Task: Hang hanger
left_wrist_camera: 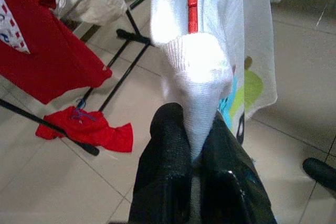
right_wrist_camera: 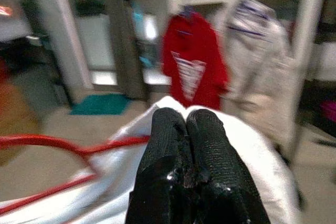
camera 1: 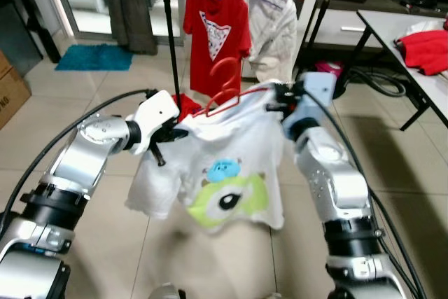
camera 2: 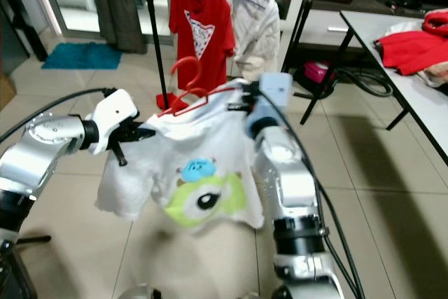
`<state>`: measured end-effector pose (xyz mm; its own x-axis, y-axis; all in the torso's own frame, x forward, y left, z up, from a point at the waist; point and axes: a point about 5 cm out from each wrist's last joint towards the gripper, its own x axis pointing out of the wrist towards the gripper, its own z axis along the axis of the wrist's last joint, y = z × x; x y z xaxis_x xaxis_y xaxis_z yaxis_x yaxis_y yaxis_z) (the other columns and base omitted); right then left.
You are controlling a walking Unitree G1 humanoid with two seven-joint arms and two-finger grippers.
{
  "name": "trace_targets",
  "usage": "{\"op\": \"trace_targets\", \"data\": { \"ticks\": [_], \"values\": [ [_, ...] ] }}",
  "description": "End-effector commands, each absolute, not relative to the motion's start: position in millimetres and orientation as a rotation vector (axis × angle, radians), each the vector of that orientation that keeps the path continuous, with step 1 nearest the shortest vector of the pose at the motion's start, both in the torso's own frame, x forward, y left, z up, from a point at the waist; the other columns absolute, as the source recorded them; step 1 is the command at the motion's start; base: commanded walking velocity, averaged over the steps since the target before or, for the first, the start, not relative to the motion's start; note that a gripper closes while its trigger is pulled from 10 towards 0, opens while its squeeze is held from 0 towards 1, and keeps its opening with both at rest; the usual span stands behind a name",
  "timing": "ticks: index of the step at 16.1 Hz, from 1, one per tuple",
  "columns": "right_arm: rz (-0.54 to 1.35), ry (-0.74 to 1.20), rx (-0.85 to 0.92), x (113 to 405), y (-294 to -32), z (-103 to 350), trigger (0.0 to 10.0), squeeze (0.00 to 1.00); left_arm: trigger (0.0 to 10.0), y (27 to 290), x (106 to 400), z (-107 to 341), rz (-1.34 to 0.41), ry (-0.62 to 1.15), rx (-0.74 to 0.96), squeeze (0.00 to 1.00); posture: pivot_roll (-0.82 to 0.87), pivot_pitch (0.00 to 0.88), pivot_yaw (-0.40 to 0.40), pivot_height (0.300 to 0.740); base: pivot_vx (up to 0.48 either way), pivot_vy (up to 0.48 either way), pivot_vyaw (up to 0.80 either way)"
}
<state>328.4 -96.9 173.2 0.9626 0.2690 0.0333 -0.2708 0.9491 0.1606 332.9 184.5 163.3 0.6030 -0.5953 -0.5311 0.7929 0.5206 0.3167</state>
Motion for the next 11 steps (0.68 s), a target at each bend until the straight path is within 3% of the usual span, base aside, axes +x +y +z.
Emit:
{"op": "trace_targets", "data": {
  "ticks": [1, 5, 8, 9, 10, 11],
  "values": [
    [0.357, -0.042, 0.172, 322, -88, 179, 0.0, 0.0, 0.0, 182, 339, 171, -0.854, 0.359, 0.611, 0.0, -0.03, 0.0, -0.019, 0.74, 0.0, 0.0, 0.0],
    [0.444, 0.035, 0.111, 311, -82, 167, 0.0, 0.0, 0.0, 184, 345, 173, -0.843, 0.349, 0.612, 0.0, -0.04, 0.0, -0.015, 0.74, 0.0, 0.0, 0.0],
    [0.385, 0.155, 0.03, 308, -94, 141, 0.0, 0.0, 0.0, 185, 344, 185, -0.909, 0.305, 0.593, 0.0, -0.04, 0.0, -0.013, 0.74, 0.0, 0.0, 0.0],
    [0.378, 0.166, 0.014, 308, -96, 138, 7.1, 0.0, 0.0, 186, 342, 187, -0.928, 0.305, 0.594, 0.0, -0.04, 0.0, -0.013, 0.74, 0.0, 0.0, 0.0],
    [0.374, 0.192, -0.013, 308, -98, 133, 10.0, 0.0, 0.0, 187, 341, 189, -0.942, 0.308, 0.599, 0.0, -0.04, 0.0, -0.014, 0.74, 0.0, 0.0, 0.0],
    [0.373, 0.214, -0.024, 308, -101, 128, 10.0, 0.0, 0.0, 189, 340, 190, -0.955, 0.309, 0.604, 0.0, -0.04, 0.0, -0.016, 0.74, 0.0, 0.0, 0.0]
  ]
}}
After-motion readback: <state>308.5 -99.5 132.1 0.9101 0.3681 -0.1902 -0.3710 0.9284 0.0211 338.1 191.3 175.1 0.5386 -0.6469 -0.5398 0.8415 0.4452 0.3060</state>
